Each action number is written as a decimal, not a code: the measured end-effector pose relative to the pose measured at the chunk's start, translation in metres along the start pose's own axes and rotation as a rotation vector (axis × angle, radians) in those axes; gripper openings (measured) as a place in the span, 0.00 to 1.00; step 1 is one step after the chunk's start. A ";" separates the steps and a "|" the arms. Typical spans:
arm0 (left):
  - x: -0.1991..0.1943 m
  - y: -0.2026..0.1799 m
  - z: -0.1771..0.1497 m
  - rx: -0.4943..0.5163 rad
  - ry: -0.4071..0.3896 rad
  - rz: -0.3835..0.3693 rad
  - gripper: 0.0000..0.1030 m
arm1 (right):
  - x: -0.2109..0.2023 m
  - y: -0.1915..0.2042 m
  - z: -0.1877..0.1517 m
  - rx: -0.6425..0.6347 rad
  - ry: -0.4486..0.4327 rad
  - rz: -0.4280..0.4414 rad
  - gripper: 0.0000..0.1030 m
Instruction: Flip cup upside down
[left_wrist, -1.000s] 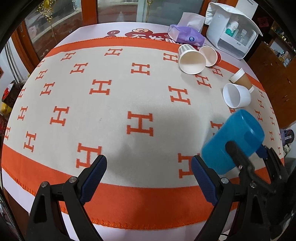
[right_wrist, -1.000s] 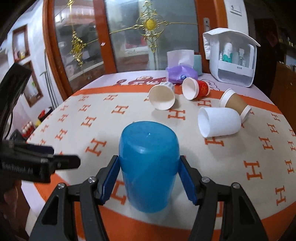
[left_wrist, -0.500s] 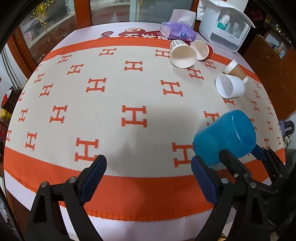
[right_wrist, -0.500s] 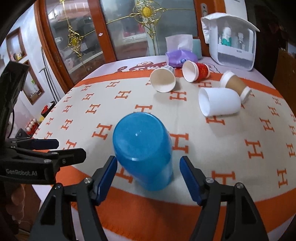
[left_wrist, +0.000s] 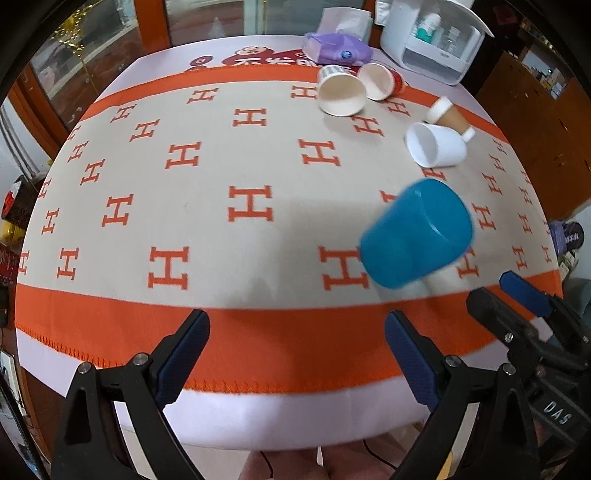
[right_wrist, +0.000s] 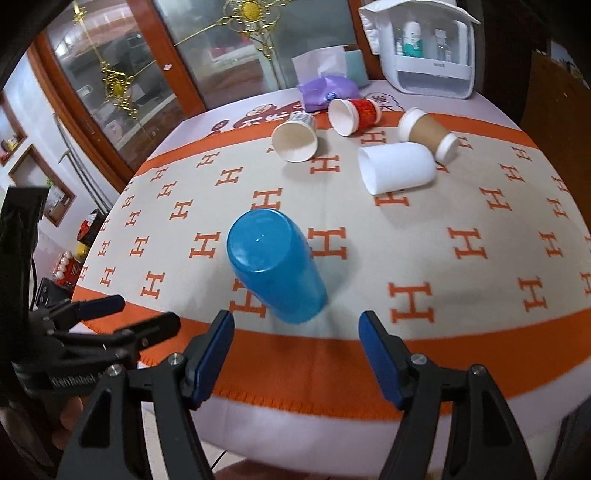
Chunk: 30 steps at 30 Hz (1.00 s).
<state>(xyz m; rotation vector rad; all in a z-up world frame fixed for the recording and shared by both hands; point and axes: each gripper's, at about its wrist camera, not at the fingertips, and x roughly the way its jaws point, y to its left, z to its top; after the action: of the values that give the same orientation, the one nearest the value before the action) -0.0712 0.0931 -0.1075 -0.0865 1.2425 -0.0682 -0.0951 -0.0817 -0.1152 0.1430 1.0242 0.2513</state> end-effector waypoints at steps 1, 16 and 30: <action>-0.005 -0.003 -0.001 0.006 -0.001 -0.006 0.92 | -0.006 0.000 0.001 0.009 0.007 -0.001 0.68; -0.095 -0.034 0.018 0.049 -0.218 0.082 0.96 | -0.093 0.005 0.020 0.040 -0.103 -0.093 0.68; -0.118 -0.053 0.011 0.060 -0.296 0.129 0.96 | -0.114 0.007 0.021 0.014 -0.154 -0.131 0.68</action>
<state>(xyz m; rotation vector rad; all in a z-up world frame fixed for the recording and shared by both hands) -0.0988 0.0528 0.0129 0.0347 0.9472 0.0192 -0.1345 -0.1059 -0.0088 0.1054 0.8786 0.1120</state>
